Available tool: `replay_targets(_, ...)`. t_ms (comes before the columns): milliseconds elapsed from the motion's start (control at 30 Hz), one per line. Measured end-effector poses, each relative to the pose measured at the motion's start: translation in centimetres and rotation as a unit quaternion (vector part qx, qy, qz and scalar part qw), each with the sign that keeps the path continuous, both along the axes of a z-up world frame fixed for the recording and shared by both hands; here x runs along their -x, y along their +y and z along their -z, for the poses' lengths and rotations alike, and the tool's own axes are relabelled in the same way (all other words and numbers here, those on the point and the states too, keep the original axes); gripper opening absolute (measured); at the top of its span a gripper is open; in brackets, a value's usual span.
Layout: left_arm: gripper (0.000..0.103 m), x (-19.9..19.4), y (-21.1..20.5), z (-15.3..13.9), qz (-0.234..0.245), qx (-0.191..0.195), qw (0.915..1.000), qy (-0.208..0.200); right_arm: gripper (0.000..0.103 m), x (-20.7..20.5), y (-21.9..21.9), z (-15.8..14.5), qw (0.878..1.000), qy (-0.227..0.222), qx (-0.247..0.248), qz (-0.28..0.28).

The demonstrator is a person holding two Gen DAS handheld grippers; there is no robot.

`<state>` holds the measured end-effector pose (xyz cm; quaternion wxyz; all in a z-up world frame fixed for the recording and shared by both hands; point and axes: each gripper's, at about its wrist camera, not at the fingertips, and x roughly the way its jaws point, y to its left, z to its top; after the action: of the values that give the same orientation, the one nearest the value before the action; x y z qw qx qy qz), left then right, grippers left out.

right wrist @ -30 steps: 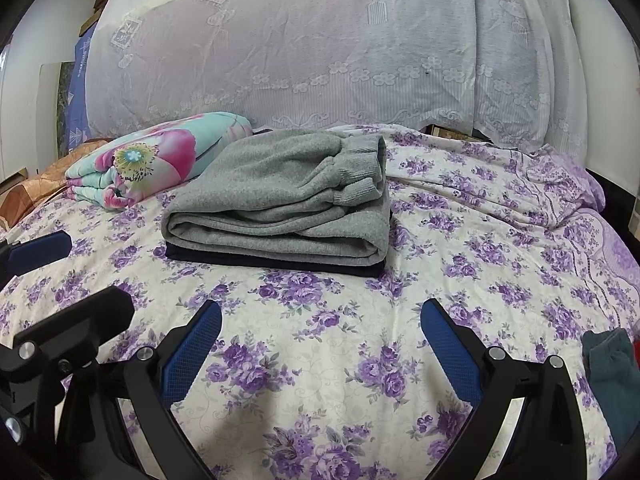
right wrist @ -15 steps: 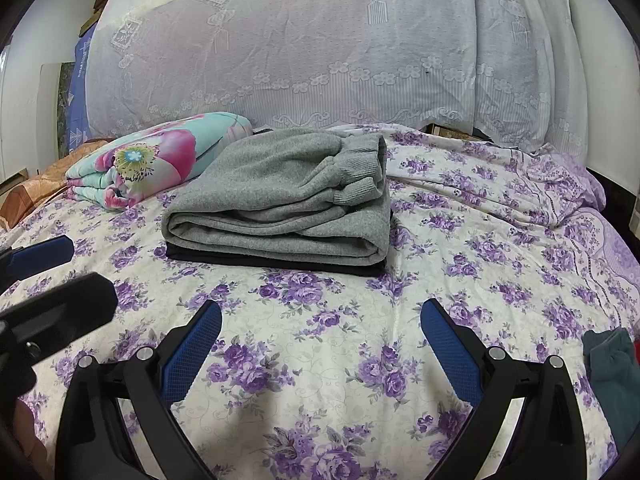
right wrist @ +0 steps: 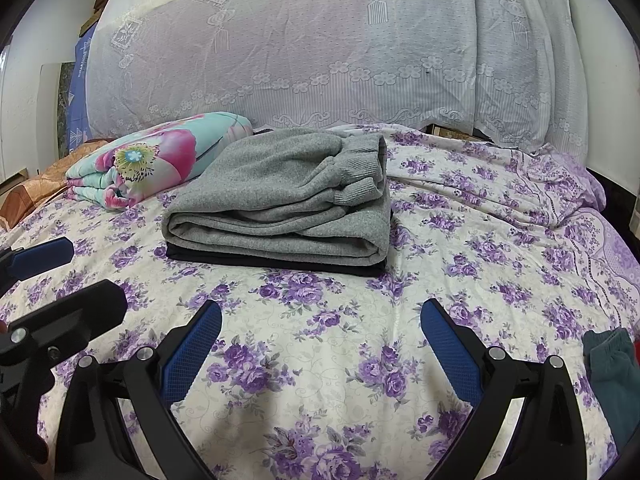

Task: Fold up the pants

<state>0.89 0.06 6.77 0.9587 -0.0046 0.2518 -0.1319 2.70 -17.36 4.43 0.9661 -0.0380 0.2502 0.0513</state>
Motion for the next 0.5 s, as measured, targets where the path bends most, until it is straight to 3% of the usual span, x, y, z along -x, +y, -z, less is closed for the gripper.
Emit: replay_targets(500,0.099,0.00,-0.03,0.04,-0.002,-0.004,1.0000,-0.001,0.100,-0.01,0.03,-0.01,1.000,0.000,0.000,0.000)
